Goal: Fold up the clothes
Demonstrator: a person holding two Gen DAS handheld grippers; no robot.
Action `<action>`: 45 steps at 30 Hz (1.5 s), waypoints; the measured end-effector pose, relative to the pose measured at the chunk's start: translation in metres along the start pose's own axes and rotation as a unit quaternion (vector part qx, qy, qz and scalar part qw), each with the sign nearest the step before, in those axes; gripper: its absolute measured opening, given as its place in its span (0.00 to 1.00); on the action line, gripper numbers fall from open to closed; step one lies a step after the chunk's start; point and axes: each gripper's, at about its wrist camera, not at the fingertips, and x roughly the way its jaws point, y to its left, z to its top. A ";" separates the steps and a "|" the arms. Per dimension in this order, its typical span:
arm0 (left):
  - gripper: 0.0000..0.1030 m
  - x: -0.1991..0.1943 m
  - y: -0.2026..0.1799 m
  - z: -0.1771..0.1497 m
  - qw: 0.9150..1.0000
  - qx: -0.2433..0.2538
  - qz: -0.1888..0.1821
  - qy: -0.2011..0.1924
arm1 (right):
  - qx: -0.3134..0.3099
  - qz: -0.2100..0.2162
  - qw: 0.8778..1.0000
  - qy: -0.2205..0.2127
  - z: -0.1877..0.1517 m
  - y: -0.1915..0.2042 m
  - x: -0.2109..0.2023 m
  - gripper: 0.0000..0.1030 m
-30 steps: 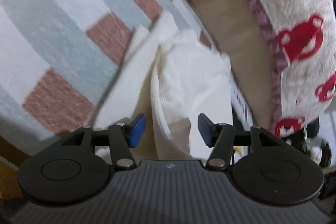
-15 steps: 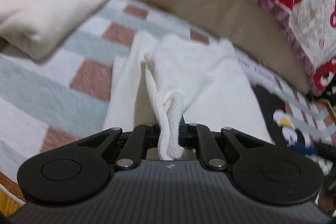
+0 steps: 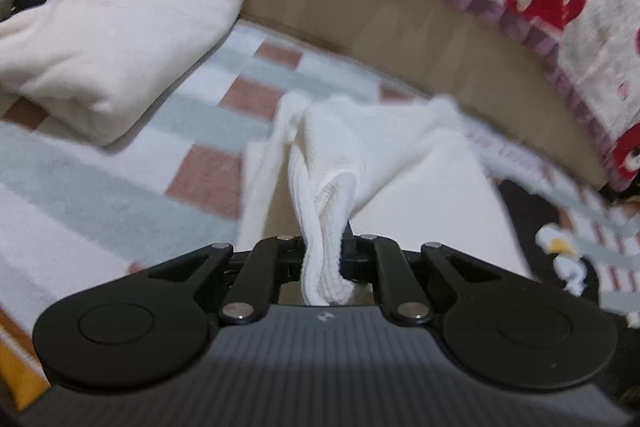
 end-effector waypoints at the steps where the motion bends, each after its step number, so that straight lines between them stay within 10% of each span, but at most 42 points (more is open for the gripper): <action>1: 0.09 0.006 0.006 -0.004 1.000 -0.014 -0.005 0.027 | 0.023 -0.002 1.000 0.011 0.001 -0.006 -0.003 0.26; 10: 0.09 0.014 -0.017 -0.006 0.993 0.095 0.068 0.010 | -0.028 0.000 1.000 0.011 -0.018 0.009 -0.020 0.18; 16: 0.35 -0.010 0.009 0.004 0.990 0.033 0.132 -0.018 | -0.035 0.011 0.999 0.018 -0.021 0.008 -0.018 0.18; 19: 0.30 -0.022 0.022 0.008 0.986 0.003 0.164 -0.032 | -0.053 0.011 0.998 0.025 -0.020 0.013 -0.016 0.20; 22: 0.30 -0.039 0.027 0.005 0.998 -0.034 0.036 -0.031 | -0.026 0.031 0.999 0.031 -0.021 0.006 -0.017 0.20; 25: 0.38 -0.033 0.001 -0.004 0.999 0.029 -0.044 0.014 | -0.026 0.037 0.998 0.033 -0.021 0.004 -0.017 0.20; 29: 0.41 -0.002 -0.029 -0.022 0.985 0.137 0.053 0.090 | -0.026 0.055 0.998 0.036 -0.019 0.003 -0.019 0.21; 33: 0.46 0.005 -0.017 -0.023 0.976 0.135 0.132 0.106 | 0.017 0.135 0.987 0.080 -0.016 -0.009 -0.020 0.18; 40: 0.45 -0.018 0.020 0.026 0.999 0.013 0.018 0.033 | 0.018 0.179 0.981 0.080 0.019 -0.024 -0.055 0.34; 45: 0.46 0.033 0.016 0.076 0.997 0.059 0.013 0.039 | 0.007 0.173 0.980 0.099 0.103 -0.048 -0.031 0.52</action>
